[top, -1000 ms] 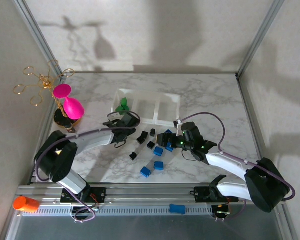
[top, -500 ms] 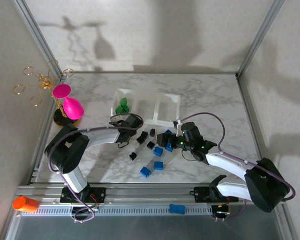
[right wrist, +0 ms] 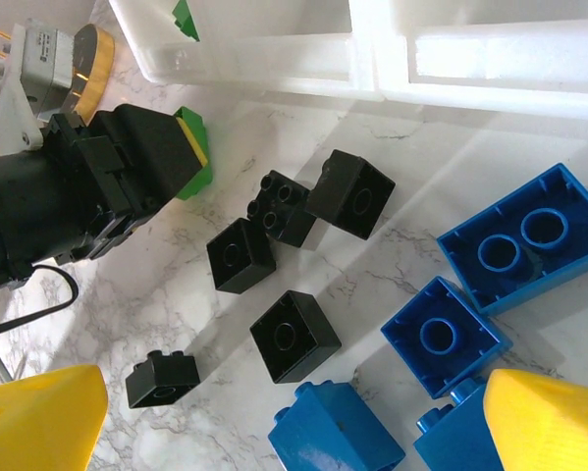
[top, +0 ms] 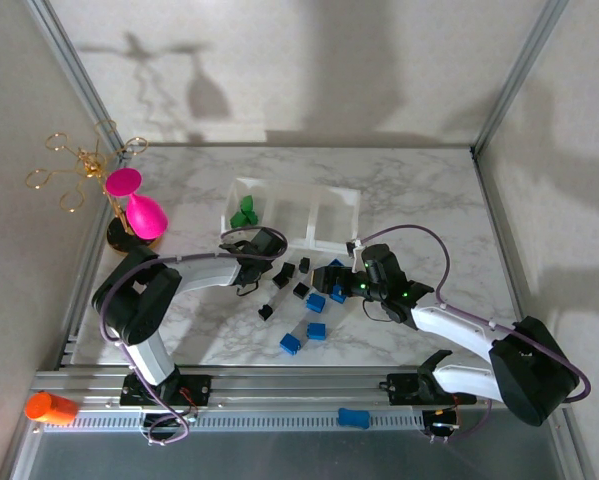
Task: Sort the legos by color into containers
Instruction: Pick up the lego from the center of the table, then place the lego in the container.
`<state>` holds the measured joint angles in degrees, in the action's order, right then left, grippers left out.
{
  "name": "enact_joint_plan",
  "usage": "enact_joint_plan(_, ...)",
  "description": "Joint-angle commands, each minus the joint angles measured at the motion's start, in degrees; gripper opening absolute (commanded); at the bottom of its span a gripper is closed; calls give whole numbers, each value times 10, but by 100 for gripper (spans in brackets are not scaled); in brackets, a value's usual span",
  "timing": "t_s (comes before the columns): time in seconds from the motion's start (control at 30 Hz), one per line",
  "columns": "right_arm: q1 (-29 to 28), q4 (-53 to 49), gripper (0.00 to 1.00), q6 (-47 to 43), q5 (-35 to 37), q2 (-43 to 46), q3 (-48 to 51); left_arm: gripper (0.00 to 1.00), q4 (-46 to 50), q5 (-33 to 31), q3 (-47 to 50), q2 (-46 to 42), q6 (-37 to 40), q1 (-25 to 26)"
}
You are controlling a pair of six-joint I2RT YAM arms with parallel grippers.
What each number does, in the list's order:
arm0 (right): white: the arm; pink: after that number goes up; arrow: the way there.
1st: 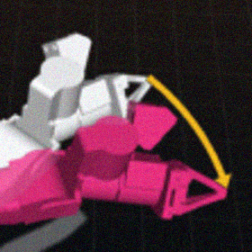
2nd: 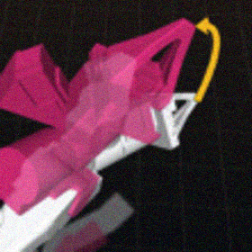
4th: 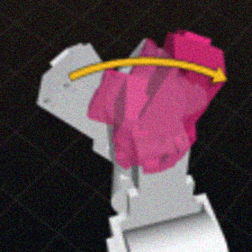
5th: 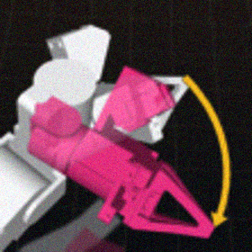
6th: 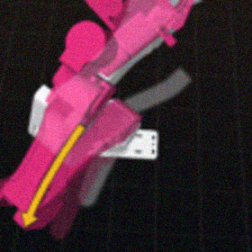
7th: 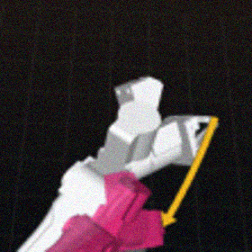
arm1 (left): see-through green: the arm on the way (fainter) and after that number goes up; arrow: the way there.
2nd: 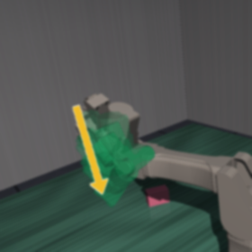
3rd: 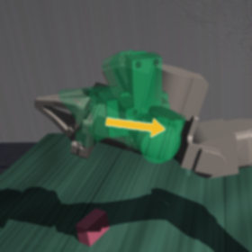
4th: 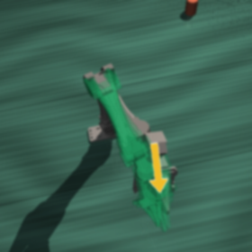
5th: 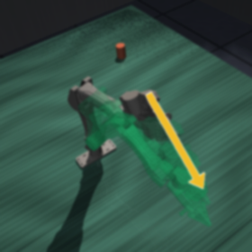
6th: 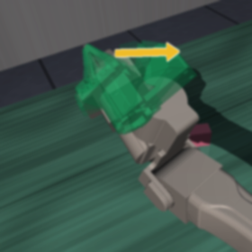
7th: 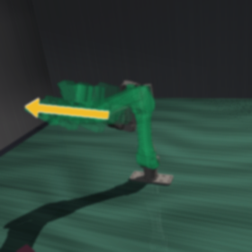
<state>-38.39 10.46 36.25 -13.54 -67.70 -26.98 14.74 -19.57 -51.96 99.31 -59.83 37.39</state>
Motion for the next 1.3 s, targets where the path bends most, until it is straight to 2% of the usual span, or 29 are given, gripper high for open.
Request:
enact_joint_plan(0.0,2,-1,99,1,-1,6,-5,38,-2,-6,16,-13,-18,-3)
enact_joint_plan(0.1,2,-1,99,0,-1,6,-6,34,-5,-3,29,-22,-20,-3)
enact_joint_plan(0.37,2,-9,99,1,2,16,-13,34,29,-15,44,-87,-4,6)
enact_joint_plan(0.53,3,-13,99,6,2,22,-22,34,66,-28,20,-142,31,13)
enact_joint_plan(0.63,3,-10,99,9,0,22,-26,35,88,-33,-30,-149,77,10)
enact_joint_plan(0.73,2,-10,99,9,1,20,-31,35,108,-46,-94,-126,125,-2)
enact_joint_plan(0.9,2,-12,99,12,4,23,-33,35,90,-11,-186,-62,206,-50)
enact_joint_plan(1.27,3,-23,99,17,17,37,-32,39,78,39,-324,97,288,-134)
